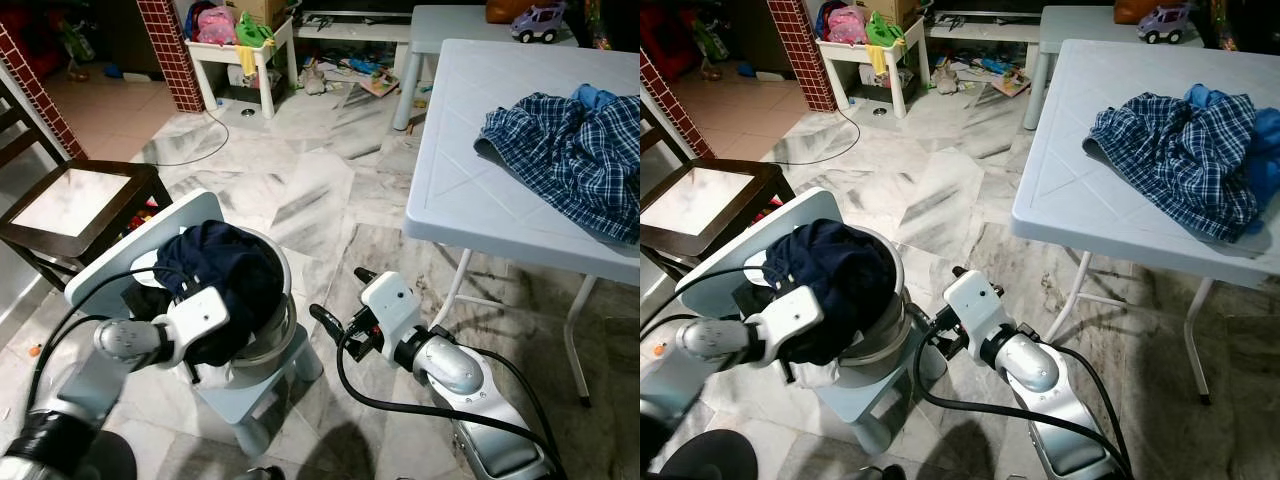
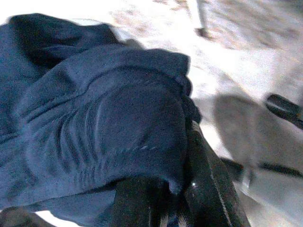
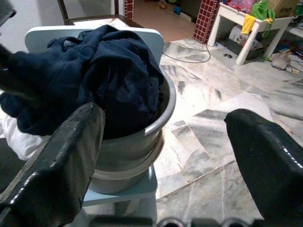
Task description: Hang hanger
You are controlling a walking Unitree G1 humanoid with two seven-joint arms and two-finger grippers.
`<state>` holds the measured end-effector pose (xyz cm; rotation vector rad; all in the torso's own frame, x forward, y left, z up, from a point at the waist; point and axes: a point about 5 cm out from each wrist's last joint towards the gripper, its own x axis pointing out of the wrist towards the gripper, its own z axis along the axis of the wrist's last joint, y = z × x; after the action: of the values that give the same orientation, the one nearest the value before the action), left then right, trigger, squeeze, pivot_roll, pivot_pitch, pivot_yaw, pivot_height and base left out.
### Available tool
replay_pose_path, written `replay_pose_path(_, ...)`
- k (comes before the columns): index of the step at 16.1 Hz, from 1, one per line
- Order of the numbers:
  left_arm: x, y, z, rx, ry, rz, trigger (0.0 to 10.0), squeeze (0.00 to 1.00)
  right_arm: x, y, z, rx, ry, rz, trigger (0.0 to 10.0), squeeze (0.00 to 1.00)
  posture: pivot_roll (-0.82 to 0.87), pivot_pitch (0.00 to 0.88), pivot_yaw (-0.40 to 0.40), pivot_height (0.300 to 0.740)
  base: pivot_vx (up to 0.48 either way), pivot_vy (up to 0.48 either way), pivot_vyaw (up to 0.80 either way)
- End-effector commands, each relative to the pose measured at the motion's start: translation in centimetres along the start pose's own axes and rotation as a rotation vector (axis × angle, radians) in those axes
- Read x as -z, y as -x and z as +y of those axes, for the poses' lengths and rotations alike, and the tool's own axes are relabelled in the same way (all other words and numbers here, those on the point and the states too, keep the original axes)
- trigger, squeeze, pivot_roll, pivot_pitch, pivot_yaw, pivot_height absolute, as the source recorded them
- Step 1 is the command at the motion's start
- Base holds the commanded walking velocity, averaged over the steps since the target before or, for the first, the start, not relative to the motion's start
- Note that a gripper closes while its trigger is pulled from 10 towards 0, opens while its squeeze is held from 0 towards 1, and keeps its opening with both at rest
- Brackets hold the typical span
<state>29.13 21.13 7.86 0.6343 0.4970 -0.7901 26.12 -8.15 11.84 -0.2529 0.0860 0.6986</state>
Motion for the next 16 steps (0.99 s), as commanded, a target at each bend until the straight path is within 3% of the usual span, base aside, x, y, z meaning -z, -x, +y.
replay_pose_path(1,0.6,0.4,1.1,-0.094,0.009,0.01,10.0,0.67,-0.6,-0.1,0.4,-0.023,0.006,-0.018,10.0,0.0,-0.14,0.109,0.06,0.74,0.0,0.0,0.0)
replay_pose_path(2,0.9,0.5,1.7,-0.159,0.053,0.001,10.0,1.0,-0.6,-0.2,0.4,-0.027,0.007,-0.017,10.0,0.0,-0.14,0.108,0.057,0.74,0.0,0.0,0.0)
replay_pose_path(4,1.0,0.8,2.7,-0.262,0.095,-0.02,10.0,1.0,-0.7,-0.2,0.4,-0.03,0.008,-0.017,10.0,0.0,-0.14,0.106,0.054,0.74,0.0,0.0,0.0)
replay_pose_path(5,1.1,1.4,4.1,-0.418,0.16,-0.047,10.0,1.0,-0.7,-0.3,0.4,-0.032,0.009,-0.017,10.0,0.0,-0.13,0.103,0.05,0.74,0.0,0.0,0.0)
replay_pose_path(6,0.9,1.8,4.5,-0.508,0.229,-0.083,10.0,1.0,-0.7,-0.4,0.4,-0.032,0.01,-0.018,10.0,0.0,-0.13,0.103,0.049,0.74,0.0,0.0,0.0)
replay_pose_path(8,0.5,1.7,4.0,-0.641,0.466,-0.186,10.0,1.0,-0.8,-0.5,0.5,-0.032,0.01,-0.023,10.0,0.0,-0.12,0.101,0.044,0.74,0.0,0.0,0.0)
replay_pose_path(10,-0.1,0.7,2.3,-0.648,0.675,-0.254,10.0,1.0,-0.8,-0.6,0.6,-0.037,0.009,-0.025,10.0,0.0,-0.11,0.1,0.041,0.74,0.0,0.0,0.0)
replay_pose_path(12,0.2,-0.9,0.4,-0.606,0.861,-0.24,10.0,1.0,-0.8,-0.8,0.7,-0.046,0.01,-0.028,10.0,0.0,-0.11,0.097,0.037,0.74,0.0,0.0,0.0)
replay_pose_path(13,0.5,-1.2,0.0,-0.606,0.928,-0.224,10.0,1.0,-0.9,-0.9,0.7,-0.047,0.01,-0.029,10.0,0.0,-0.11,0.097,0.038,0.74,0.0,0.0,0.0)
replay_pose_path(16,0.8,-1.7,-0.7,-0.633,1.005,-0.151,10.0,1.0,-0.8,-0.9,0.6,-0.044,0.011,-0.026,10.0,0.0,-0.11,0.098,0.046,0.74,0.0,0.0,0.0)
